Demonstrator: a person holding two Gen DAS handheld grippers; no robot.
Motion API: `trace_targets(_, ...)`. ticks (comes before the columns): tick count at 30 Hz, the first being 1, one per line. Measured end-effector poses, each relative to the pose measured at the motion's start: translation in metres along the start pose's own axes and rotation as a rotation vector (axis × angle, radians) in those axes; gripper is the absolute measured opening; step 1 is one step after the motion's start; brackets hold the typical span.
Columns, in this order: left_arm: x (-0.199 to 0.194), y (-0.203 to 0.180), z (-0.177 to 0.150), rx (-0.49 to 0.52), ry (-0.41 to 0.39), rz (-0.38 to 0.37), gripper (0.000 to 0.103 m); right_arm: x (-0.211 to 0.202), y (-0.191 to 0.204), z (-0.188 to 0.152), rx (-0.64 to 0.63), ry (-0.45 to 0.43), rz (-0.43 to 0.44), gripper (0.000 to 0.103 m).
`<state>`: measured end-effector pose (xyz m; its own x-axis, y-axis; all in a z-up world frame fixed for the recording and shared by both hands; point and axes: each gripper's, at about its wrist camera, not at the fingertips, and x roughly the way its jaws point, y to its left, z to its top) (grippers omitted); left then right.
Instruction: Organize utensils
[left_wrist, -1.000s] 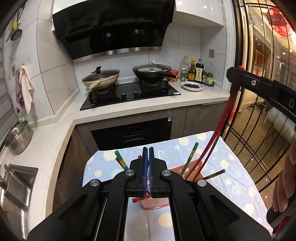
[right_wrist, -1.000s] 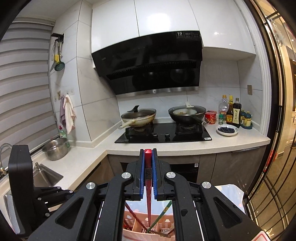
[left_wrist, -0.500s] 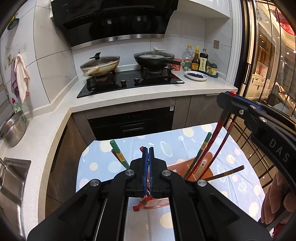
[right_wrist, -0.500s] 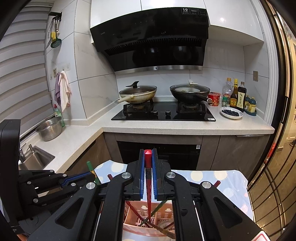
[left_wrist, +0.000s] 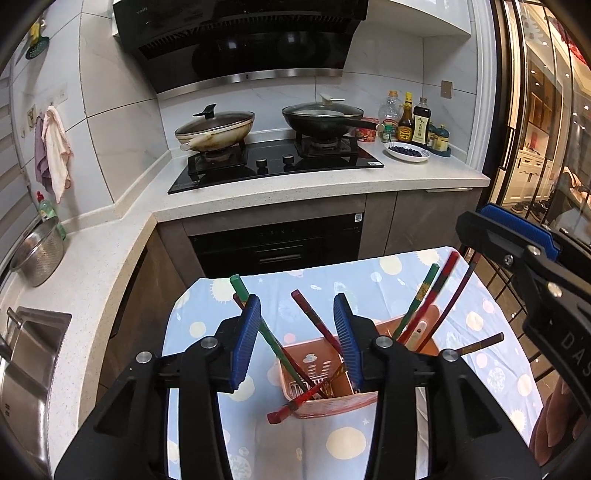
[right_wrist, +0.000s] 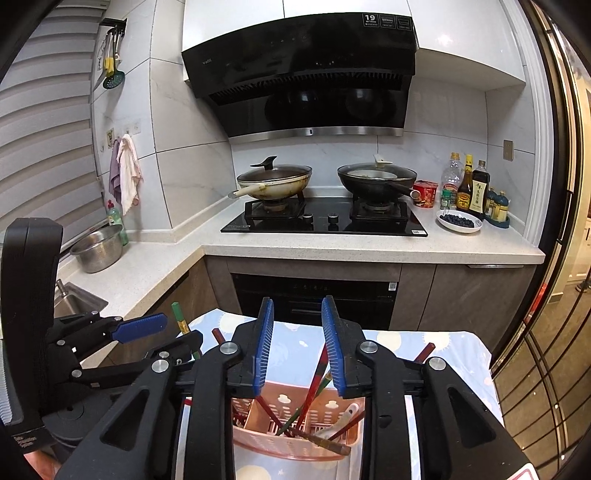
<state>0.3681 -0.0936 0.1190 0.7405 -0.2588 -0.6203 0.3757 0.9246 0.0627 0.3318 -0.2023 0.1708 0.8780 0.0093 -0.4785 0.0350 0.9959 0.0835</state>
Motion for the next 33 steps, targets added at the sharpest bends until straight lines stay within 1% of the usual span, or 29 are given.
trace_targets(2, -0.002, -0.001, -0.001, -0.001, -0.005, 0.003, 0.045, -0.003, 0.0, -0.003, -0.003, 0.002, 0.001, 0.031)
trace_targets(4, -0.004, -0.003, -0.003, 0.003, -0.007, 0.004, 0.045, -0.006, -0.001, -0.006, -0.002, 0.002, 0.001, 0.033)
trace_targets(11, -0.014, -0.005, -0.011, -0.002, -0.008, 0.001, 0.045, -0.019, -0.002, -0.015, -0.003, 0.004, -0.01, 0.034)
trace_targets(16, -0.026, -0.007, -0.019, -0.01, -0.014, 0.002, 0.046, -0.033, -0.007, -0.028, 0.012, 0.012, -0.018, 0.036)
trace_targets(18, -0.032, -0.009, -0.024, -0.007, -0.023, 0.005, 0.053, -0.038, -0.009, -0.034, 0.018, 0.023, -0.019, 0.038)
trace_targets(21, -0.044, -0.013, -0.033, -0.007, -0.039, 0.007, 0.06, -0.047, -0.013, -0.049, 0.03, 0.041, -0.023, 0.041)
trace_targets(24, -0.055, -0.018, -0.047, -0.009, -0.05, 0.002, 0.064, -0.058, -0.016, -0.066, 0.047, 0.069, -0.032, 0.049)
trace_targets(28, -0.069, -0.028, -0.071, -0.004, -0.066, 0.028, 0.077, -0.073, -0.017, -0.091, 0.047, 0.09, -0.068, 0.059)
trace_targets(30, -0.074, -0.033, -0.083, -0.005, -0.068, 0.035, 0.087, -0.08, -0.017, -0.104, 0.049, 0.102, -0.081, 0.064)
trace_targets(33, -0.079, -0.042, -0.104, 0.004, -0.057, 0.051, 0.091, -0.086, -0.02, -0.123, 0.062, 0.138, -0.085, 0.069)
